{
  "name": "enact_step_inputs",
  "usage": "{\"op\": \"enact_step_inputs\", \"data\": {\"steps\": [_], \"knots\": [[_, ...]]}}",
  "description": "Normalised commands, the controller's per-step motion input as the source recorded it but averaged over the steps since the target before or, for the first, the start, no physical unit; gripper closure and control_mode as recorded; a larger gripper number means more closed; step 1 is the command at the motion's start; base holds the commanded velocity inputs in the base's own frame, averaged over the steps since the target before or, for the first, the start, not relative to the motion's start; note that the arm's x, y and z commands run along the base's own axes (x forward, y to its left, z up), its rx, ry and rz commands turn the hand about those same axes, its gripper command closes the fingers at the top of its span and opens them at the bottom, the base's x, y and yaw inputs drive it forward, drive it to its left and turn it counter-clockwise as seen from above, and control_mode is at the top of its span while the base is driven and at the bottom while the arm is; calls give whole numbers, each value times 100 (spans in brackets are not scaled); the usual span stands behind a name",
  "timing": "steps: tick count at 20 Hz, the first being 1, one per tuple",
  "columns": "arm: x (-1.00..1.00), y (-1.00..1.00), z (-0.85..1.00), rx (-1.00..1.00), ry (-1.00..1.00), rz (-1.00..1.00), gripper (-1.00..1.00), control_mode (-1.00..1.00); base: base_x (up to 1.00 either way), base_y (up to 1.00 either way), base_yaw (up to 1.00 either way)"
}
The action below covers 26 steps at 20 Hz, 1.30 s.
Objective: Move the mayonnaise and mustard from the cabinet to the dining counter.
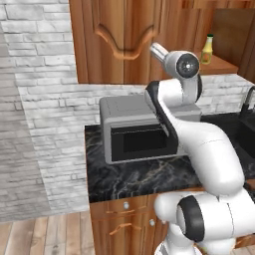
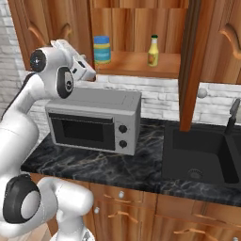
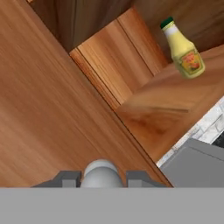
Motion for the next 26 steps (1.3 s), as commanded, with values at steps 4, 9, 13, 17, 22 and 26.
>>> {"op": "enact_step_inputs", "data": {"steps": [4, 9, 13, 17, 22, 26], "knots": [[-100, 0, 16, 0, 0, -26, 100, -100, 0, 0, 0], [-100, 0, 10, 0, -3, -24, 100, -100, 0, 0, 0], [-96, 0, 0, 0, -10, -18, 100, -100, 0, 0, 0], [-96, 0, 0, 0, -20, -16, 100, -100, 0, 0, 0], [-54, 0, 0, 0, -19, -13, 100, -100, 0, 0, 0], [-4, 5, 0, 0, -4, -13, -100, -100, 0, 0, 0]]}}
